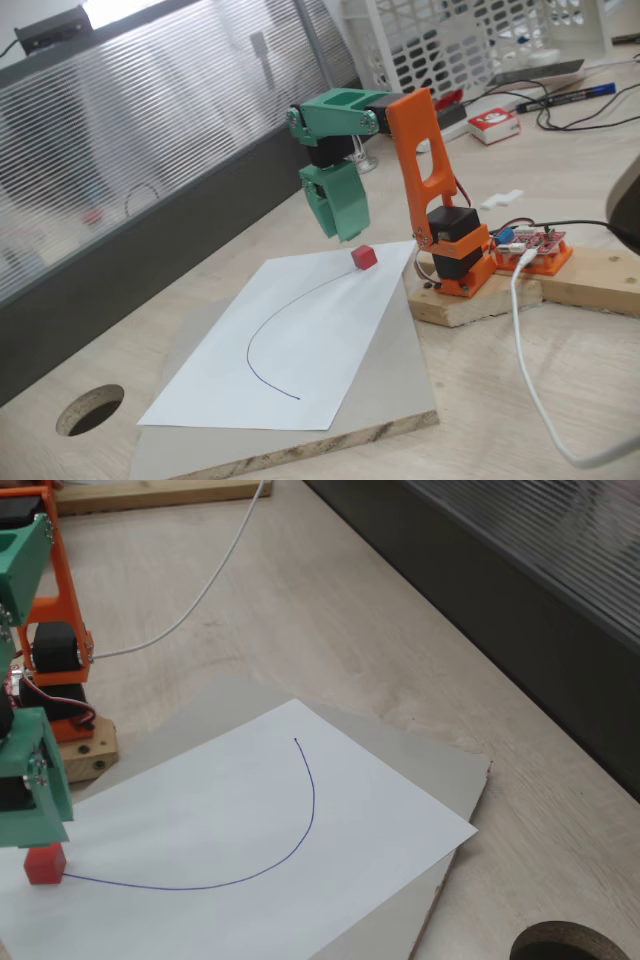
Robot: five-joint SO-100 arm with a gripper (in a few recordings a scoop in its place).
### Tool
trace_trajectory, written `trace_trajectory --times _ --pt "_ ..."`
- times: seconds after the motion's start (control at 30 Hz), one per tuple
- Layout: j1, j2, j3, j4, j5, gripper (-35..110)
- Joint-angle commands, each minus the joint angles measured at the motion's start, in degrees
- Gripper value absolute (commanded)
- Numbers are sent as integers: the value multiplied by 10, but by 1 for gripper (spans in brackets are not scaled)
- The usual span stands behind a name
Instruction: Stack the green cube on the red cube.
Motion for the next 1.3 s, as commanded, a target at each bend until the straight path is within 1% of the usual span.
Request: trace_trajectory --times 0.0,0.57,0.73,1.27 --pt "6 29 19 11 4 3" --pt "8 21 18 11 4 3" --pt "51 22 18 10 4 3" --pt "48 19 20 4 4 3"
